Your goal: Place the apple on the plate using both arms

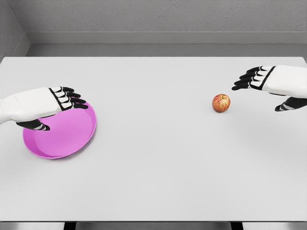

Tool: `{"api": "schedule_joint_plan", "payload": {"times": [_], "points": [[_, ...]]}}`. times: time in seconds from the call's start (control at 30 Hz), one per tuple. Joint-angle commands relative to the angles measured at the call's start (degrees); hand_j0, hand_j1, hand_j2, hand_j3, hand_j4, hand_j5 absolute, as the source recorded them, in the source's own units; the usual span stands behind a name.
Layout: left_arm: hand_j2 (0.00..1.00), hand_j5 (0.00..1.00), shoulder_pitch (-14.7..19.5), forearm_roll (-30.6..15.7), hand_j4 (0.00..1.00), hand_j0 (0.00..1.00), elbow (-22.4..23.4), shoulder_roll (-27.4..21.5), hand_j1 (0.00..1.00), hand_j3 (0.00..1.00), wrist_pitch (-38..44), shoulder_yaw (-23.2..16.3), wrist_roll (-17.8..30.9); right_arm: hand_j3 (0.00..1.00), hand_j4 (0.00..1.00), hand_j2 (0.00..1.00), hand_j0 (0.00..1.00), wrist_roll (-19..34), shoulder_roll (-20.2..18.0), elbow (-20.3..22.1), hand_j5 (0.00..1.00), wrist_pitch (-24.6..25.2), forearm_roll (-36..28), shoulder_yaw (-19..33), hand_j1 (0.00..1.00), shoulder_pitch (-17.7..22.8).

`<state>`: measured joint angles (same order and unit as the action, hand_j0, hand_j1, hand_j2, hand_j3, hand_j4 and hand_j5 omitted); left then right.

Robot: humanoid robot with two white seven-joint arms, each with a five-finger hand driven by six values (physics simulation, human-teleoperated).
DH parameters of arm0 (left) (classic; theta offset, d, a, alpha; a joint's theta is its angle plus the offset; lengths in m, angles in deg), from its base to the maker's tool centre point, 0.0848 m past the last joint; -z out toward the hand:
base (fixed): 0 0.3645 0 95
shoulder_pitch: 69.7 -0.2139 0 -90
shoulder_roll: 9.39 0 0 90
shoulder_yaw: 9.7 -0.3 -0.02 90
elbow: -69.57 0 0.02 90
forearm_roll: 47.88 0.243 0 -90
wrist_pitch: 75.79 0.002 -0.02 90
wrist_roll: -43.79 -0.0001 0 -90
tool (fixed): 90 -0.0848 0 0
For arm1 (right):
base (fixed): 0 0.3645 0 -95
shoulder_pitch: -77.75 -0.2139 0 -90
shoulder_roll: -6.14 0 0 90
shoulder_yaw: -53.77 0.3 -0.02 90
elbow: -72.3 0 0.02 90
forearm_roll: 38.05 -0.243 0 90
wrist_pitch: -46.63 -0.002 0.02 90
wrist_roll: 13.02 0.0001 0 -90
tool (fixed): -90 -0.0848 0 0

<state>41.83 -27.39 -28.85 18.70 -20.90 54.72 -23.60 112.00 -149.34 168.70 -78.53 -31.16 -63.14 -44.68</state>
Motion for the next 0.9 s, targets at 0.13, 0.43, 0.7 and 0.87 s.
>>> {"api": "schedule_joint_plan", "payload": {"times": [0.13, 0.43, 0.7, 0.87], "points": [[1.00, 1.00, 0.1, -0.3, 1.00, 1.00, 0.0, 0.0, 1.00, 1.00, 0.1, 0.0, 0.0, 1.00, 1.00, 1.00, 1.00, 0.0, -0.1, 0.0, 1.00, 0.2, -0.3, 0.0, 1.00, -0.2], [1.00, 1.00, 0.0, -0.4, 1.00, 1.00, -0.1, 0.0, 1.00, 1.00, 0.1, 0.0, 0.1, 1.00, 1.00, 1.00, 1.00, 0.0, -2.5, -2.3, 1.00, 0.2, -0.6, 0.1, 1.00, -0.5], [1.00, 1.00, 0.0, -0.4, 1.00, 1.00, -0.1, 0.0, 1.00, 1.00, 0.1, 0.0, 0.1, 1.00, 1.00, 1.00, 1.00, 0.0, 4.0, -12.5, 1.00, 0.5, -15.1, -5.1, 1.00, -0.8], [1.00, 1.00, 0.1, -0.4, 1.00, 1.00, -0.1, 0.3, 1.00, 1.00, 0.1, -0.1, 0.1, 1.00, 1.00, 1.00, 1.00, 0.0, 10.5, -18.4, 1.00, 8.0, -11.5, -10.6, 1.00, -5.4]]}}
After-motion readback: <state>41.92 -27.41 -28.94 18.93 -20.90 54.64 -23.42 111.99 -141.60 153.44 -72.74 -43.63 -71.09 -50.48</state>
